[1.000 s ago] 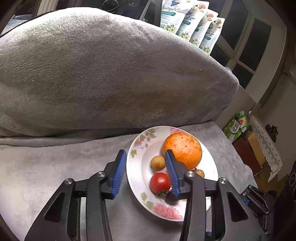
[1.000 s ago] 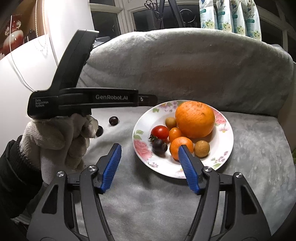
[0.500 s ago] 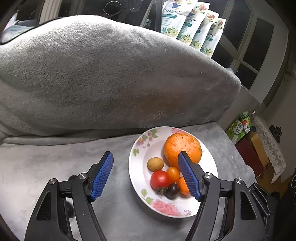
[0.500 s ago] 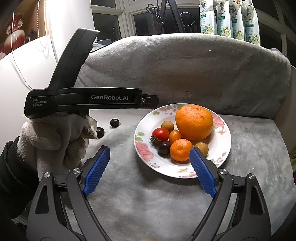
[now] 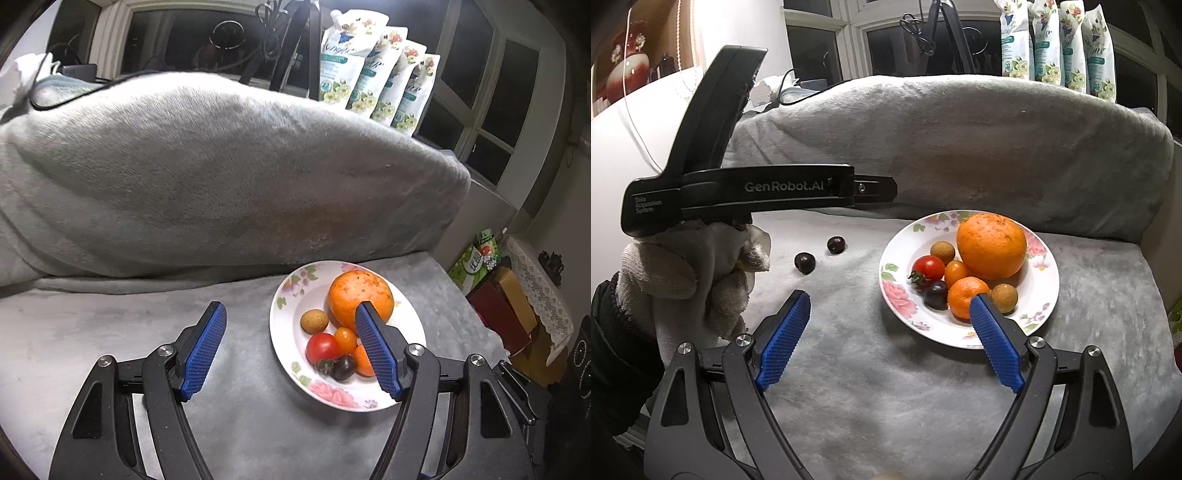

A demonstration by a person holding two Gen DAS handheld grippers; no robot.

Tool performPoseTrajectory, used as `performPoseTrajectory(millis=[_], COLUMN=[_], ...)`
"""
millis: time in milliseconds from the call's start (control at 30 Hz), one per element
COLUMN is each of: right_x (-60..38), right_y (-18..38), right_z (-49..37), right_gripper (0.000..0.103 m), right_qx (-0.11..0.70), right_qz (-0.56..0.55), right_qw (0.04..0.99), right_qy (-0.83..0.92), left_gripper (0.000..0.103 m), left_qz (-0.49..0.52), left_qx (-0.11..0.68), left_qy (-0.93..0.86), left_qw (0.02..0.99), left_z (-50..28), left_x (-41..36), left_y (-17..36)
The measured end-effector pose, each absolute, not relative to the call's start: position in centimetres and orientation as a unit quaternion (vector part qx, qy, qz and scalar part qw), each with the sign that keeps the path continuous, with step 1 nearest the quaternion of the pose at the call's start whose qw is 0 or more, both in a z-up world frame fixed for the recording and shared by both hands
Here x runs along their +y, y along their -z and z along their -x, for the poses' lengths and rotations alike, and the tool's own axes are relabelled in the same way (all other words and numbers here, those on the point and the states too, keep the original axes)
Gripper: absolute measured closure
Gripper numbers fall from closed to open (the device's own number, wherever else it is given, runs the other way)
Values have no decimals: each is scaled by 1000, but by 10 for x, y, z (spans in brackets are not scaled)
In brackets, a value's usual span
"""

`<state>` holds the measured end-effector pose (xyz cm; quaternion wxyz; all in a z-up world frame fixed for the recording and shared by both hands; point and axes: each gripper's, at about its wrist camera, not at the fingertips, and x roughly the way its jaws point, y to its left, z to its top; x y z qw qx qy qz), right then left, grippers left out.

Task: Organize fruits
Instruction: 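Pull both open grippers back from the plate toward the remaining dark plums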

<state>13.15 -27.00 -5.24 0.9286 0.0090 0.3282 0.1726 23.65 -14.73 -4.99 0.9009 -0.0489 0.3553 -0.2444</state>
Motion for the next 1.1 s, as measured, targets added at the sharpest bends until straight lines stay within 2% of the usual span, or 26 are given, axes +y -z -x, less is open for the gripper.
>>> performPoseTrajectory(millis=[900, 1100], right_x=[-275, -282], right_y=[25, 18], right_z=[-78, -67], right_gripper=[12, 12], right_qx=[314, 313], right_qz=[-55, -79], right_qw=[932, 929], right_qy=[-171, -183], left_gripper=[31, 31], left_qz=[45, 49], left_qx=[274, 273], left_qy=[207, 179], left_qw=[938, 944], left_z=[-137, -113], left_x=[-99, -74], left_y=[-1, 5])
